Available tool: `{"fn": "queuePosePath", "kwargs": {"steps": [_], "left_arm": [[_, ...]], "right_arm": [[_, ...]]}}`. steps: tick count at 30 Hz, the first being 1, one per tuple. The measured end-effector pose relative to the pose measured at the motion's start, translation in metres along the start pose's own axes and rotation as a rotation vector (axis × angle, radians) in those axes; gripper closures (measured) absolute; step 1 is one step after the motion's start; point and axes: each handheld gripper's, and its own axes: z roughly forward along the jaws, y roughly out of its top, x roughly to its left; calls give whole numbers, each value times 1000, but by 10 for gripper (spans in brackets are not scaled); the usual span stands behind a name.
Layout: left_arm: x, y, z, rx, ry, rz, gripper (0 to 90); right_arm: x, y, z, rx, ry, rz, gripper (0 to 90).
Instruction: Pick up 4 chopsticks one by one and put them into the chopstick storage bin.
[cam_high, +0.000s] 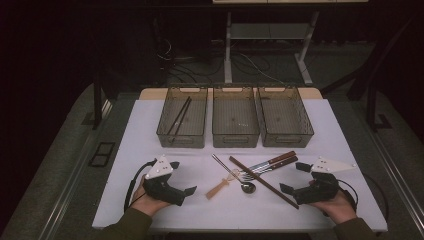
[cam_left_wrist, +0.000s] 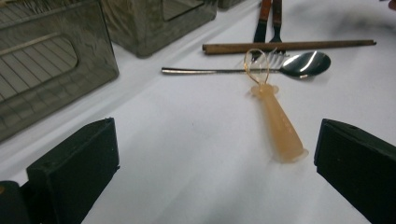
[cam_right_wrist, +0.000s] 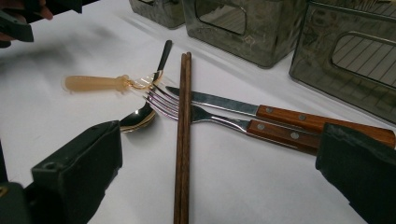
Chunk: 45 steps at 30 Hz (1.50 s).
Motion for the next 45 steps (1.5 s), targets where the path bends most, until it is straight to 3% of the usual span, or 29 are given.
{"fn": "queuePosePath", "kwargs": {"steps": [6,18,35,36,45], "left_arm": [[1,-4,1,15,-13,-25,0],[1,-4,2,17,-27,-29,0],[0,-4,3,27,-32,-20,0],[0,-4,4,26,-32,-21,0],[-1,-4,5,27,-39,-27,0]], "right_arm": [[0,1,-1,10,0,11,7],[-4,9,-4,63,-5,27,10],[-11,20,2,122,-13,-11,92],[-11,21,1,123,-6,-12,138],[-14,28,8,131,15,-17,156]]}}
